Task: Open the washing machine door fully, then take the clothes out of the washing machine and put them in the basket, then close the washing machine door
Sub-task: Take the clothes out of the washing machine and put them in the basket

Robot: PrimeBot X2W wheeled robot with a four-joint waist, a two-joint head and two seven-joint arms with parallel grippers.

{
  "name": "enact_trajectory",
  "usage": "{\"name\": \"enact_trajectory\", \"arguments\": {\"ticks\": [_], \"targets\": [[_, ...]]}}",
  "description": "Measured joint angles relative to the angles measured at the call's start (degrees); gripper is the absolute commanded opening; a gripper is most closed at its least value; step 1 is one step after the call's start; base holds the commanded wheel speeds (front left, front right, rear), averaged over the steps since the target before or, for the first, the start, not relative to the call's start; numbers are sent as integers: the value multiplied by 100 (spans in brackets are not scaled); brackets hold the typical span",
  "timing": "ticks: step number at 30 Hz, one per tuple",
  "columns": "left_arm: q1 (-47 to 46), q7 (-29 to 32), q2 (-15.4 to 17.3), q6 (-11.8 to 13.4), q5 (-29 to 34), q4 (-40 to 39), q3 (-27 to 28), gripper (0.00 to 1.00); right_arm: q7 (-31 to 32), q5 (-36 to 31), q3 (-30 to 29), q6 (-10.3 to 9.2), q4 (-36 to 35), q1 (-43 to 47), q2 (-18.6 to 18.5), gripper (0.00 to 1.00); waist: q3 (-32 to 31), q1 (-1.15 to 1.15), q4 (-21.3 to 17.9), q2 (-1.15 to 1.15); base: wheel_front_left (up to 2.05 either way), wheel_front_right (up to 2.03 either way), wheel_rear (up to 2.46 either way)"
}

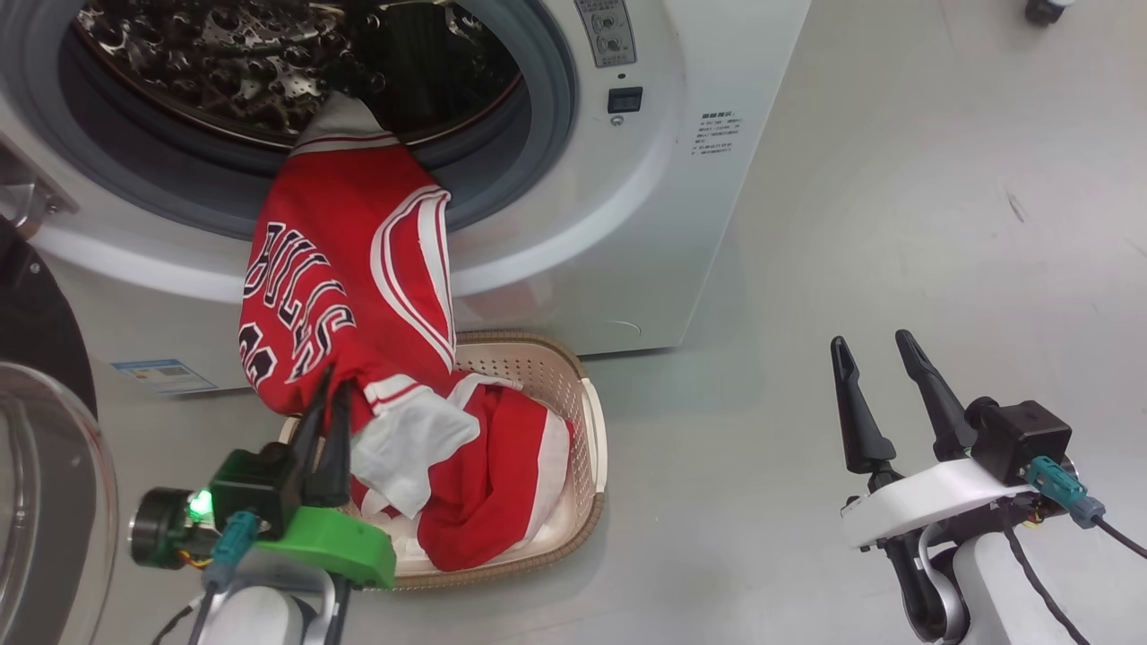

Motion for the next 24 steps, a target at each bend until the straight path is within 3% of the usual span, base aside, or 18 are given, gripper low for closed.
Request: {"name": "enact_trajectory", "arguments": {"ticks": [13,24], "targets": [[-4,396,-49,-119,98,784,-377,0,40,2,23,0,-224,-112,20,100,513,0,-196,0,0,0,0],[-927,349,-145,-271,34,1703,-368,0,40,2,49,2,-361,-364,21,100,1015,0,-387,0,0,0,0]]}}
